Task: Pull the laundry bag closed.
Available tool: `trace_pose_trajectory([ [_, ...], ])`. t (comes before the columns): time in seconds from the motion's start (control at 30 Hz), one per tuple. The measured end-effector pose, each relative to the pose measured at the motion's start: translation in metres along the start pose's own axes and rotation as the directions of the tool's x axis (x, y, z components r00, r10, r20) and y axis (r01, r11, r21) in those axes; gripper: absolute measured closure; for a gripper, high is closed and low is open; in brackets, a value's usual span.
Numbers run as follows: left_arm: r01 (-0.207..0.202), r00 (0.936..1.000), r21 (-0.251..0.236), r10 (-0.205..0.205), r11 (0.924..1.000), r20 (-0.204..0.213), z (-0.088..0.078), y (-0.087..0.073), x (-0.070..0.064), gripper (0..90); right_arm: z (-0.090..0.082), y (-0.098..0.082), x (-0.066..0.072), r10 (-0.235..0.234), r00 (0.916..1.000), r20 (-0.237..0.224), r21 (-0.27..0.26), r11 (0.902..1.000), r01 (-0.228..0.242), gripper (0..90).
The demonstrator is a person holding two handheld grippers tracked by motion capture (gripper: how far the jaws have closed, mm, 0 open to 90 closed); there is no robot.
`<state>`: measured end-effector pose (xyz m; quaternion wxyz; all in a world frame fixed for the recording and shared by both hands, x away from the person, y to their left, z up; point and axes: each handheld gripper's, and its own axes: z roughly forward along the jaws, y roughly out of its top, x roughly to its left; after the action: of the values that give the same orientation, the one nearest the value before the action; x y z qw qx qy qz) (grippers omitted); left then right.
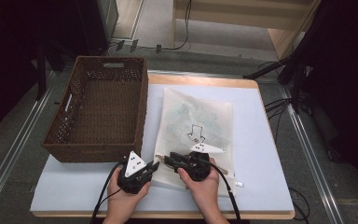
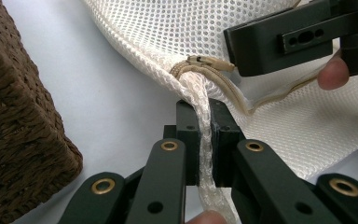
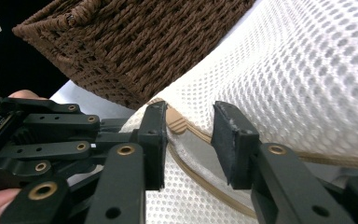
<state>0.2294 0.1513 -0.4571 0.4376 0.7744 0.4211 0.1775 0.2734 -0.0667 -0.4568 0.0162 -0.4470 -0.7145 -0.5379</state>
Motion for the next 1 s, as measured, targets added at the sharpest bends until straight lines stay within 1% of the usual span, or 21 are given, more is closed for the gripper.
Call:
trace_pose_trajectory([
  [0.1,-0.005,1.0000,0.000,0.005,1.0000,-0.004,0.0006,0.0000,0.0001,85.8,-0.0017,-0.0008,-0.0016,0.005,1.0000,-0.006,0.004,1.0000,-0.005,71.4],
  [0.17,-0.009,0.9999,0.004,0.009,0.9999,-0.007,0.0007,-0.0001,-0.0001,85.8,-0.0026,-0.0015,-0.0021,-0.006,1.0000,-0.004,0.004,1.0000,0.006,73.5],
  [0.27,-0.008,1.0000,-0.001,0.008,1.0000,-0.003,0.0006,-0.0003,0.0005,85.8,-0.0029,-0.0017,0.0003,-0.018,0.9998,-0.005,0.006,0.9998,0.018,73.7],
  [0.4,-0.003,1.0000,0.000,0.003,1.0000,-0.009,0.0005,-0.0005,0.0004,85.6,-0.0015,-0.0028,0.0030,-0.031,0.9995,-0.006,0.022,0.9993,0.032,70.0],
  [0.47,-0.008,0.9999,0.004,0.008,1.0000,-0.012,0.0006,-0.0008,0.0005,85.5,0.0008,-0.0038,0.0042,-0.044,0.9990,-0.003,0.044,0.9980,0.044,66.7],
  [0.53,-0.009,0.9999,0.004,0.009,1.0000,-0.012,0.0007,-0.0008,0.0004,85.5,0.0041,-0.0046,0.0029,-0.031,0.9994,-0.014,0.068,0.9972,0.032,64.3],
  [0.67,-0.004,1.0000,0.002,0.004,1.0000,-0.007,0.0003,-0.0008,0.0005,85.4,0.0056,-0.0051,0.0002,-0.004,0.9998,-0.022,0.058,0.9983,0.005,62.2],
  [0.7,-0.004,1.0000,0.002,0.004,1.0000,-0.005,0.0003,-0.0008,0.0007,85.4,0.0057,-0.0046,-0.0004,-0.004,0.9996,-0.028,0.055,0.9984,0.006,62.0],
  [0.8,-0.007,1.0000,0.002,0.007,1.0000,0.000,0.0006,-0.0009,0.0003,85.5,0.0053,-0.0029,-0.0011,0.017,0.9985,-0.052,0.046,0.9988,-0.015,62.1],
  [0.87,-0.007,1.0000,0.001,0.007,1.0000,0.000,0.0006,-0.0010,0.0002,85.5,0.0054,-0.0017,-0.0014,0.016,0.9978,-0.064,0.035,0.9993,-0.014,63.4],
  [0.93,-0.006,1.0000,0.002,0.006,1.0000,0.002,0.0005,-0.0012,0.0001,85.4,0.0044,-0.0009,-0.0002,0.017,0.9979,-0.062,0.026,0.9996,-0.015,65.6],
  [1.0,-0.002,1.0000,-0.002,0.002,1.0000,0.005,0.0002,-0.0013,0.0004,85.2,0.0046,-0.0005,0.0012,0.013,0.9976,-0.069,0.028,0.9995,-0.011,68.0],
])
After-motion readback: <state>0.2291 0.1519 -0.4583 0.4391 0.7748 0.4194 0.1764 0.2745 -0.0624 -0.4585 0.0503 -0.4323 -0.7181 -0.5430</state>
